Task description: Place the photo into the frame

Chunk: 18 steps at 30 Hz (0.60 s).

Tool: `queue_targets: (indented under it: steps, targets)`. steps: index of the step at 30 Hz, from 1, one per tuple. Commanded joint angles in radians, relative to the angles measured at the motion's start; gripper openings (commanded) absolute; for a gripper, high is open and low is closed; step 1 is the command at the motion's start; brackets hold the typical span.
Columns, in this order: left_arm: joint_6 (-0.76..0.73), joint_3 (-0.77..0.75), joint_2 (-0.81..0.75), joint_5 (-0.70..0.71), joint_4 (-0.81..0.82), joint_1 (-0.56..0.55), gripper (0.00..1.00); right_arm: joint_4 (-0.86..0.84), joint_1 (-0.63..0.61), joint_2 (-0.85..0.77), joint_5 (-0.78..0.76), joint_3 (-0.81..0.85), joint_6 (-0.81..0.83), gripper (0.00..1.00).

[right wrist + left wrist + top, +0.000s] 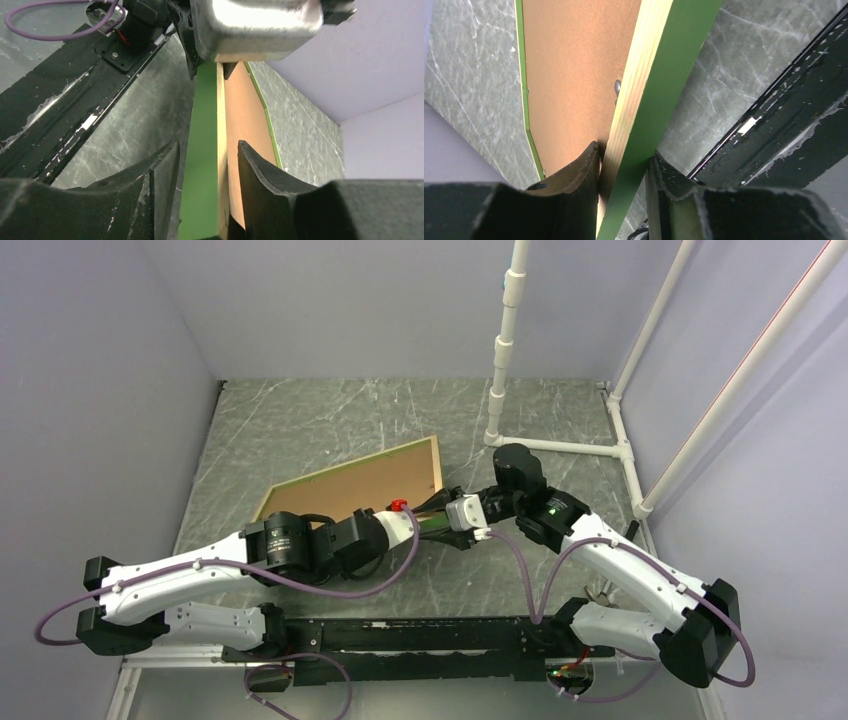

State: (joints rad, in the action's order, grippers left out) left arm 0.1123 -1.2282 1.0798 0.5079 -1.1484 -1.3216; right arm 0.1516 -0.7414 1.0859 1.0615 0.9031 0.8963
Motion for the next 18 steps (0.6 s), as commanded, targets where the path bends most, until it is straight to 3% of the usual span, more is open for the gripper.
queue_targets:
  steps: [1,8,9,10,11,14,17,18]
  targets:
    - [0.149,-0.077,-0.011,-0.174,0.18,-0.008,0.0,-0.034,-0.011,0.008,-0.015,0.008,0.053,0.47]
    - [0.154,-0.079,-0.03,-0.175,0.196,-0.008,0.02,-0.002,-0.013,0.001,-0.057,0.02,0.042,0.21]
    - [0.158,-0.081,-0.033,-0.169,0.196,-0.008,0.03,0.009,-0.013,0.002,-0.059,0.026,0.036,0.14]
    - [0.162,-0.085,-0.035,-0.162,0.195,-0.008,0.04,0.016,-0.014,0.003,-0.061,0.031,0.025,0.01]
    - [0.166,-0.09,-0.037,-0.155,0.196,-0.008,0.09,0.017,-0.013,0.003,-0.063,0.034,0.008,0.0]
    - [0.17,-0.104,-0.044,-0.137,0.202,-0.008,0.45,0.024,-0.013,-0.003,-0.075,0.045,-0.059,0.0]
    - [0.164,-0.125,-0.049,-0.121,0.218,-0.008,0.67,0.007,-0.013,-0.024,-0.08,0.046,-0.136,0.0]
    - [0.161,-0.134,-0.048,-0.116,0.225,-0.008,0.81,-0.003,-0.013,-0.033,-0.083,0.044,-0.166,0.0]
